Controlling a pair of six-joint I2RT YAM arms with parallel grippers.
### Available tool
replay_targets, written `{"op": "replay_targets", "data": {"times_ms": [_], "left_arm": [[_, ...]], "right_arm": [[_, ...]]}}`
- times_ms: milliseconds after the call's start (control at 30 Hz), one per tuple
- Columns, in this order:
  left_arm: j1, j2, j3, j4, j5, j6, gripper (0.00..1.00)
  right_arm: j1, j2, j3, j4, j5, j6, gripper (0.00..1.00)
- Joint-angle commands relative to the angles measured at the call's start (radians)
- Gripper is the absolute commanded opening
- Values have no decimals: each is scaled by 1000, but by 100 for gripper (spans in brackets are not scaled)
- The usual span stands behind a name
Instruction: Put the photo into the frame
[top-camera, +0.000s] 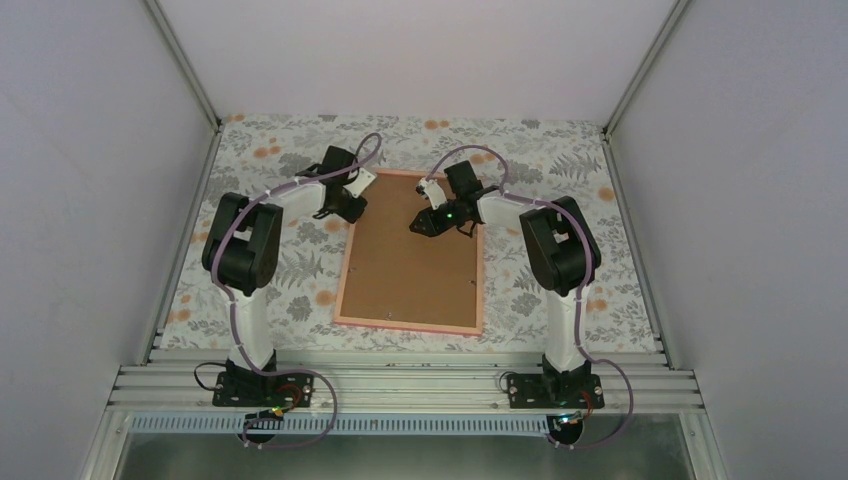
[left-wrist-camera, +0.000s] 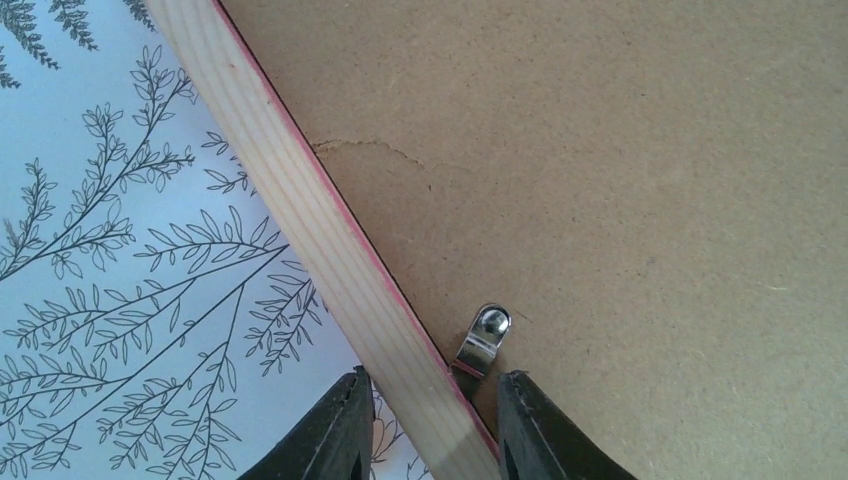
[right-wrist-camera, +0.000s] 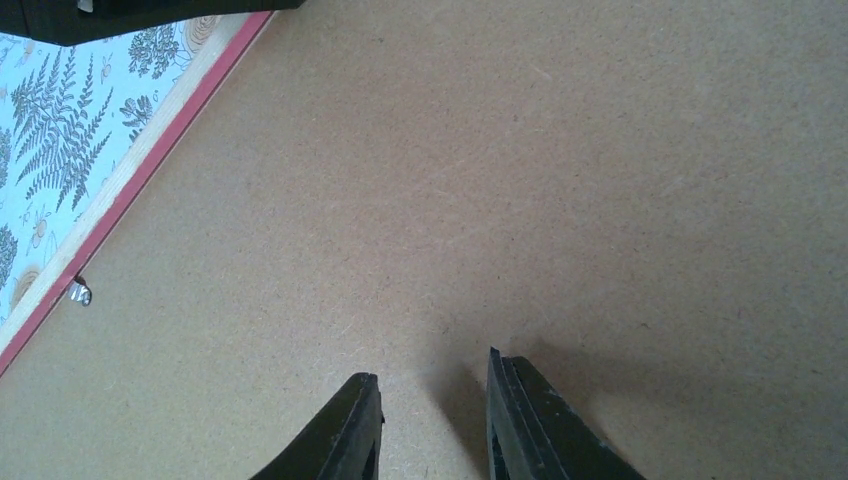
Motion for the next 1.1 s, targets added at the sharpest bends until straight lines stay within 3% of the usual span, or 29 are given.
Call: {"op": "replay_targets", "data": {"times_ms": [0, 133, 333, 600, 767, 867, 1067], "left_arm": [[9, -6, -12, -67, 76, 66, 33], [9, 20, -7, -75, 89, 59, 38], [18, 83, 33, -89, 11, 1, 37], [22, 121, 45, -104, -8, -35, 18], [17, 124, 49, -97, 20, -62, 12], [19, 88, 39, -72, 63, -60, 16], [21, 59, 30, -53, 129, 3, 35]], "right_arm": [[2, 8, -36, -68, 85, -14, 28], [2, 5, -36, -68, 87, -17, 28], [-2, 6, -36, -70, 91, -20, 28], [-7, 4, -43, -71, 96, -26, 27], [-9, 1, -49, -71, 97, -25, 26], [-10, 2, -47, -69, 97, -26, 26], [-13, 7, -38, -73, 93, -26, 26]]}}
